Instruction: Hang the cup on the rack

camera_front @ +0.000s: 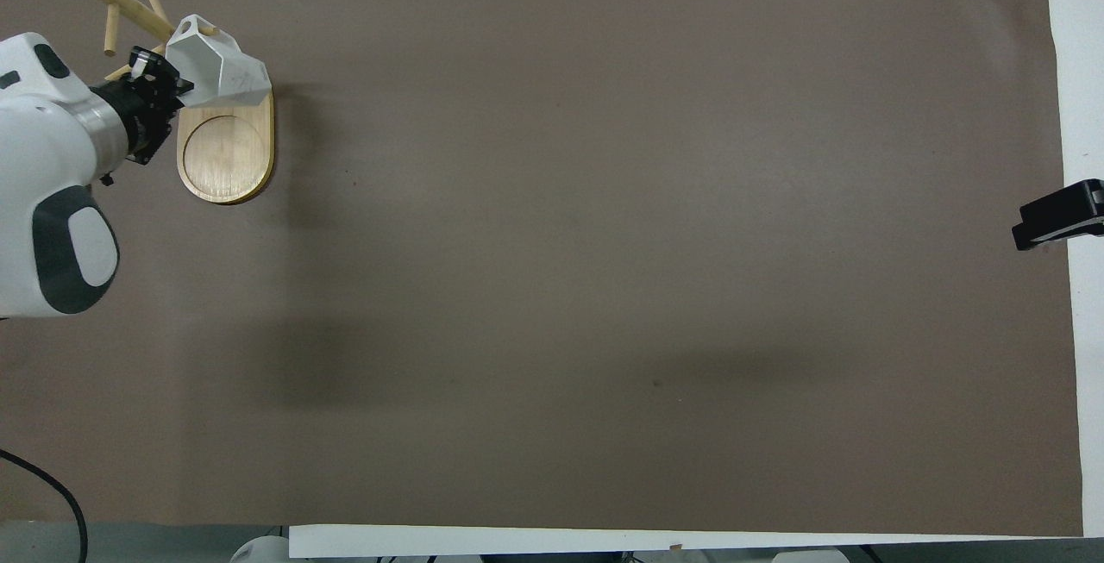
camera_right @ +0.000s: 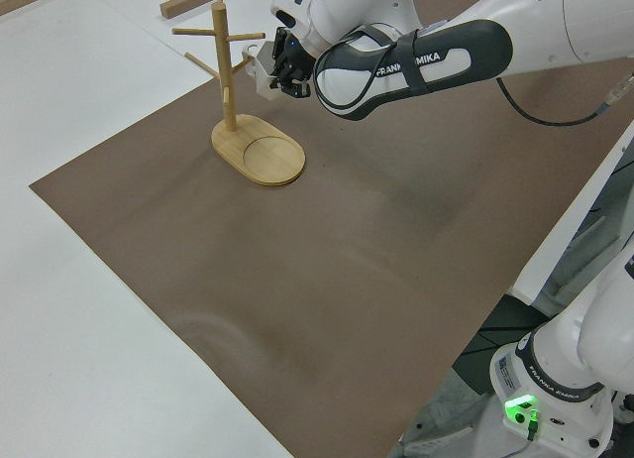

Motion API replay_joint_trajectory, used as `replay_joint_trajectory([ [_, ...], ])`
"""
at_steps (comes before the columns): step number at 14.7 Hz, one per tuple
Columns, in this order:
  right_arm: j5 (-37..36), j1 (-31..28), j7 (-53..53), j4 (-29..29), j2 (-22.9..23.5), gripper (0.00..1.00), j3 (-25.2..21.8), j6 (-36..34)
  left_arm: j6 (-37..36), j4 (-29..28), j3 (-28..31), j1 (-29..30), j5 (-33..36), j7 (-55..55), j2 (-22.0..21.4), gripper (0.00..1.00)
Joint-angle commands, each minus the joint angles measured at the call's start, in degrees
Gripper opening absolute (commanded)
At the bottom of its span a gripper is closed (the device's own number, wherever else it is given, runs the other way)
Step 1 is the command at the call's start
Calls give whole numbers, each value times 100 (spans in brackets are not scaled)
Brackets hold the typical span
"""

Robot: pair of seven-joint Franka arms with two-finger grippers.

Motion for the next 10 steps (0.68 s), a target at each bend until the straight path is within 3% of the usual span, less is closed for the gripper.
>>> replay_joint_trajectory([
  [1, -100, -165, 91, -24, -76, 100, 120, -15, -653, 257, -30, 127, 101, 369, -20, 100],
  [4, -91, -165, 100, -59, -102, 100, 50, -24, -1206, 345, -22, 126, 110, 527, -125, 100],
  [10, -82, -165, 108, -86, -128, 100, 15, -15, -4236, 1810, -39, 127, 619, 1062, -416, 100],
])
